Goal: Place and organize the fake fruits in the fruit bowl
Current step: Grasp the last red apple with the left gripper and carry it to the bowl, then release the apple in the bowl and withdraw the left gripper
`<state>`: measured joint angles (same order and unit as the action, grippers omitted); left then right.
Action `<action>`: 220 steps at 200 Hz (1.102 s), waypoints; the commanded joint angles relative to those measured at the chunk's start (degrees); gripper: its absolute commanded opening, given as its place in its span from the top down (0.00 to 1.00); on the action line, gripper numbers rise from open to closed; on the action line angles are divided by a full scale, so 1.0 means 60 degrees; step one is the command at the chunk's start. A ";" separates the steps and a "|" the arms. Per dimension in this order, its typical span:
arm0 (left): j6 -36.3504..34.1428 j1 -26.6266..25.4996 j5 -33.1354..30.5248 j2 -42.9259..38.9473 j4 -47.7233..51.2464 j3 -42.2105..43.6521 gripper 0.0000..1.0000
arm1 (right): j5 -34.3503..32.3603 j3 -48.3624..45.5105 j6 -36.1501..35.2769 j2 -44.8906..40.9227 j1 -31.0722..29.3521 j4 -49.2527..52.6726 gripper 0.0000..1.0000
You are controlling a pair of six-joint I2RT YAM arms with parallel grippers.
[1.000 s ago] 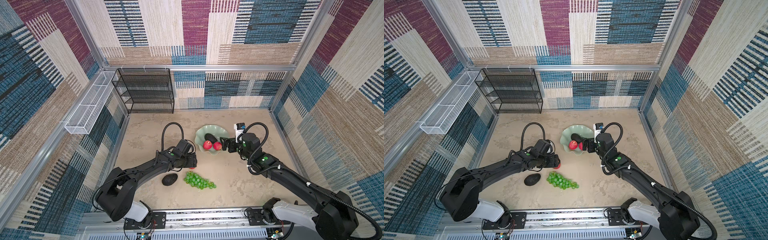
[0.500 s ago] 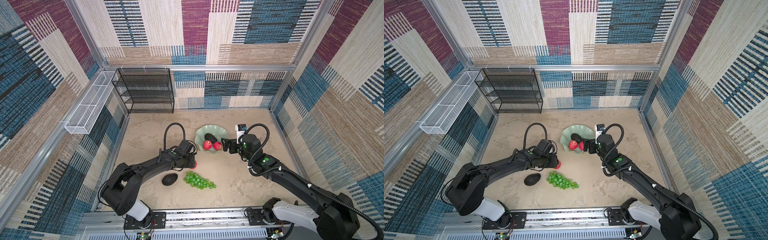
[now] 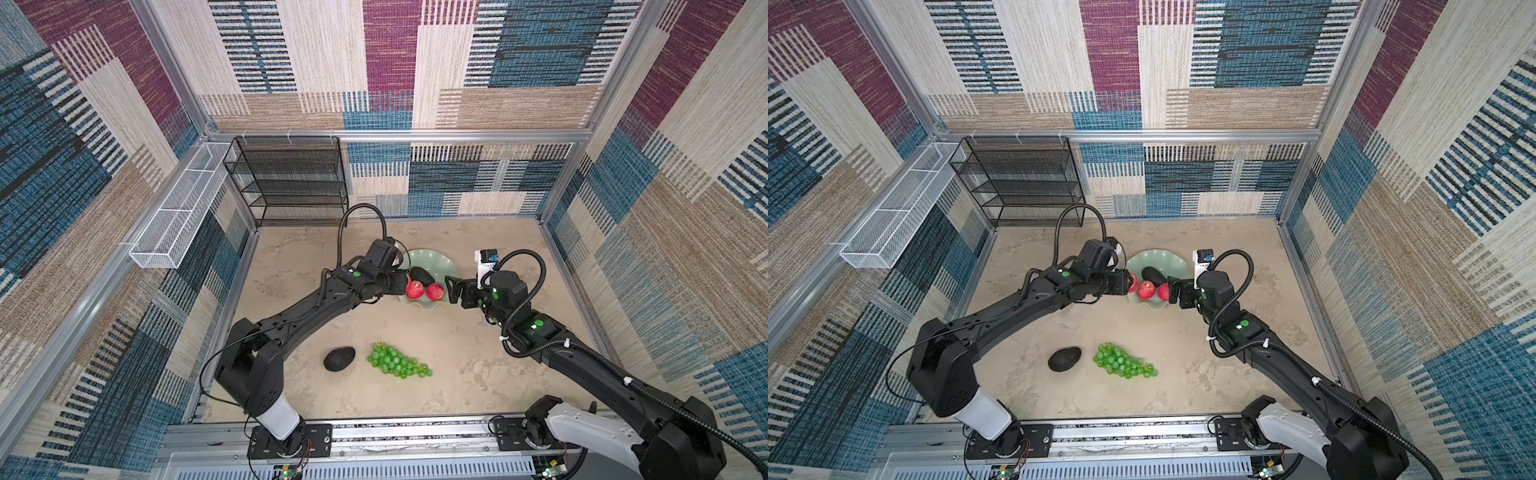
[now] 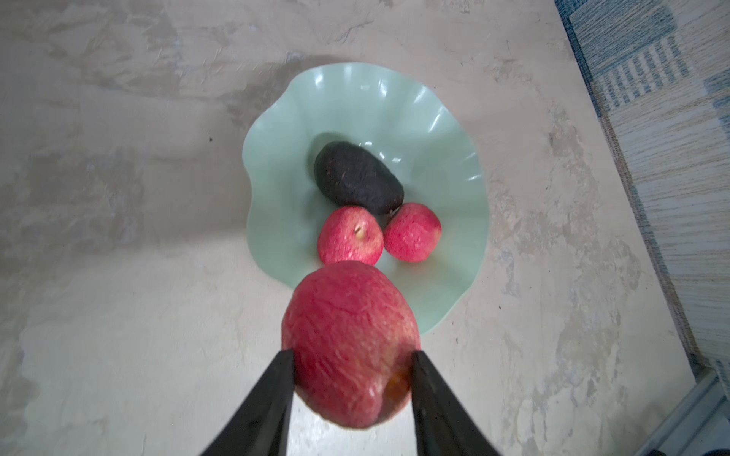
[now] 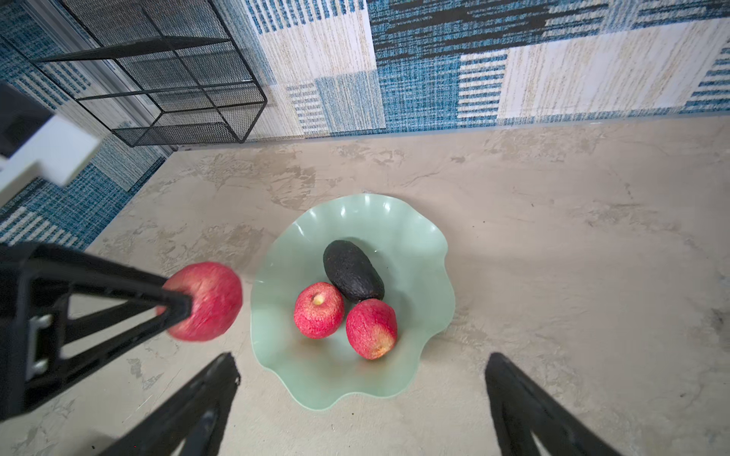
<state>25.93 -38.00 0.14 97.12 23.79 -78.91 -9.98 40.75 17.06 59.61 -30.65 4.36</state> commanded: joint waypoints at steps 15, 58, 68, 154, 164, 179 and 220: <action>-0.0714 0.0106 -0.0394 0.1752 0.0744 -0.1696 0.51 | -0.0203 -0.0109 0.0160 -0.0402 0.0011 0.0219 0.01; -0.0492 0.0397 -0.0289 0.2847 0.0448 -0.2269 0.51 | -0.0193 -0.0257 0.0112 -0.0693 0.0011 0.0357 0.01; -0.0410 0.0485 -0.0188 0.3046 0.0502 -0.2417 0.51 | -0.0107 -0.0284 0.0176 -0.0693 0.0011 0.0325 0.01; -0.0111 0.0590 0.0400 0.3547 0.0622 -0.2809 0.34 | 0.0037 -0.0263 0.0033 -0.0469 0.0011 0.0181 0.01; -0.0082 0.0591 0.0456 0.3384 0.0583 -0.2829 0.32 | 0.0076 -0.0243 -0.0039 -0.0451 0.0011 0.0172 0.01; -0.0052 0.0626 0.0452 0.3003 0.0534 -0.2829 0.31 | 0.0295 -0.0228 -0.0273 -0.0443 0.0011 0.0073 0.01; -0.0174 0.1077 -0.0452 0.0508 -0.0233 -0.1577 0.29 | 0.2772 -0.0177 -0.1530 0.0317 -0.0199 -0.0858 0.03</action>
<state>24.73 -33.23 1.56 107.96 26.41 -92.71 -4.03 39.00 13.32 58.85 -30.70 4.54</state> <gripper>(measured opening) 0.705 0.972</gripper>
